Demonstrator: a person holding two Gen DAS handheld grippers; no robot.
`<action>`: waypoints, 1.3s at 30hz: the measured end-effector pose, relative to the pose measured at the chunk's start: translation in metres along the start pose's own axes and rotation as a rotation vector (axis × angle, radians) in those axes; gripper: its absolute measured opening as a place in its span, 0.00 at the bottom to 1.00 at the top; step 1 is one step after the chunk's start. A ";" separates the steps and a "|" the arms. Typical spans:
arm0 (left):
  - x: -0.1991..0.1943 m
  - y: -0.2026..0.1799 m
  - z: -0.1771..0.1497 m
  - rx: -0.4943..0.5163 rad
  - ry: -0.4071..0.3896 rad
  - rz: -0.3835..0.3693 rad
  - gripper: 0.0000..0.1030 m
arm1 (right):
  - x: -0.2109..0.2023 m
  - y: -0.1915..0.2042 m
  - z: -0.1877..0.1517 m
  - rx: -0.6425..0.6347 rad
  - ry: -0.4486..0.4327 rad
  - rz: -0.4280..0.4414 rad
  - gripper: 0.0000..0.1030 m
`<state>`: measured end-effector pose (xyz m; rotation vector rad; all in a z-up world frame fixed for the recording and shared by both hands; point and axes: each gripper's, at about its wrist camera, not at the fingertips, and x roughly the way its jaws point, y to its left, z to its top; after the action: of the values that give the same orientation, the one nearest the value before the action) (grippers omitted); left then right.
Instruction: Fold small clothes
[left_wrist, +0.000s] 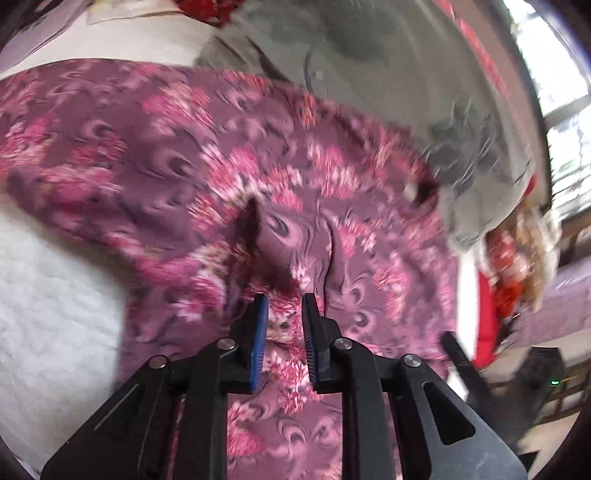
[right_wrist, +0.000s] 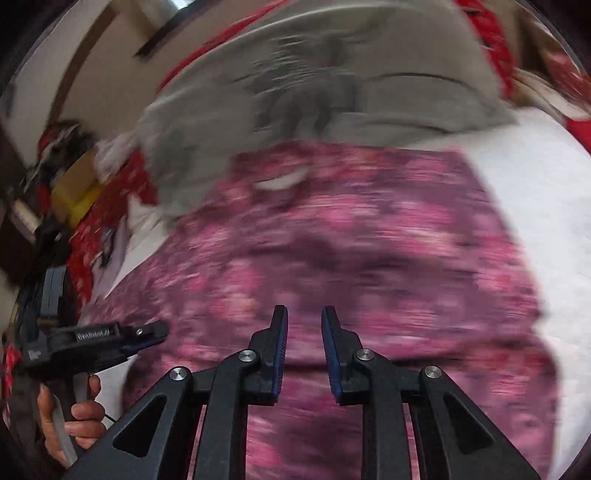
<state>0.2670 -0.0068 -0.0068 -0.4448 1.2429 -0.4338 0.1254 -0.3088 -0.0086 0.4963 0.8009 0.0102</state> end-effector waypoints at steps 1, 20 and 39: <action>-0.015 0.009 0.003 -0.007 -0.024 -0.010 0.16 | 0.009 0.016 0.000 -0.027 0.006 0.017 0.21; -0.133 0.289 0.071 -0.664 -0.303 0.210 0.52 | 0.103 0.126 -0.045 -0.298 -0.008 0.017 0.38; -0.139 0.226 0.100 -0.581 -0.370 0.046 0.07 | 0.102 0.124 -0.049 -0.290 -0.014 0.035 0.41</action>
<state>0.3428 0.2659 0.0069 -0.9424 0.9990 0.0646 0.1854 -0.1589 -0.0538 0.2355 0.7623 0.1529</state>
